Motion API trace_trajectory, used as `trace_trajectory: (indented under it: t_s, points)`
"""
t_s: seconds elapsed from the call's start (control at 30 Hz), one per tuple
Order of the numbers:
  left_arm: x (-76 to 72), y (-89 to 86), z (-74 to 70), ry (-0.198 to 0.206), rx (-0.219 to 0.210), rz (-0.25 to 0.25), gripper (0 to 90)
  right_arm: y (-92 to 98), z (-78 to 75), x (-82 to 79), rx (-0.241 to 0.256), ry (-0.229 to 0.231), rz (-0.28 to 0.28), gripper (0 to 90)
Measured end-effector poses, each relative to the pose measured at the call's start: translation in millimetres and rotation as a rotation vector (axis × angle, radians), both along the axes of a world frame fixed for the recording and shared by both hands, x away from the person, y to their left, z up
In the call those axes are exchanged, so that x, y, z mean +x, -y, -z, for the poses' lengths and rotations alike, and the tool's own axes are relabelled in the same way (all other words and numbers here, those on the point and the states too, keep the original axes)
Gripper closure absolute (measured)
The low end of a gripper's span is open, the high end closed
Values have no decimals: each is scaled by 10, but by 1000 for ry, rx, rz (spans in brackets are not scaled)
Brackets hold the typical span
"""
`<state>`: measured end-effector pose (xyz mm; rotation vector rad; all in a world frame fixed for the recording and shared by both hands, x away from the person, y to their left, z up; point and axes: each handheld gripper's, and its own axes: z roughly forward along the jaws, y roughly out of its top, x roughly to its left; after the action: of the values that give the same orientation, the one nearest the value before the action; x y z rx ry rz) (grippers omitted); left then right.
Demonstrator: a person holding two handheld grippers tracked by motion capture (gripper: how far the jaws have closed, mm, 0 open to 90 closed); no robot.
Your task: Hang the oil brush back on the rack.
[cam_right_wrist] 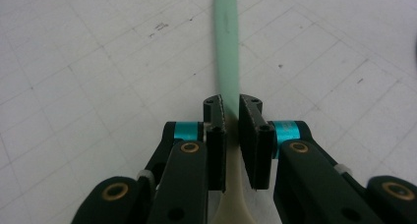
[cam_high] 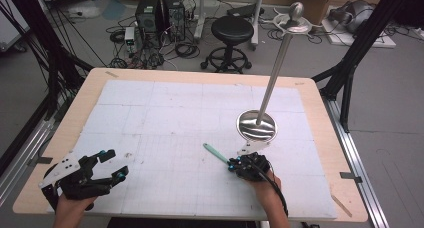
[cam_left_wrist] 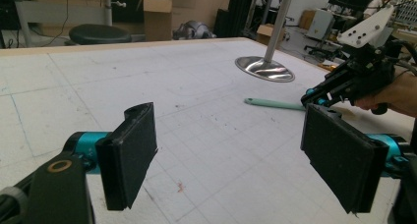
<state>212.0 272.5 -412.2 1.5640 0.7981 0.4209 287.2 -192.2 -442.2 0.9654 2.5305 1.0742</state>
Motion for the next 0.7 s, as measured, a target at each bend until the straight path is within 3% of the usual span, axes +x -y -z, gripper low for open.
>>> trace_trajectory:
  t_s: [0.17,0.33,0.43,0.7]
  points:
    - [3,-3,1,0,0,4,218,1,-3,-9,2,2,9,826]
    - [6,1,1,-2,-2,9,219,20,-16,-23,35,-9,7,827]
    - [3,-2,-5,1,-5,15,219,57,-69,-61,102,-5,3,829]
    - [3,16,-11,0,-14,26,220,93,-168,-142,191,10,-11,830]
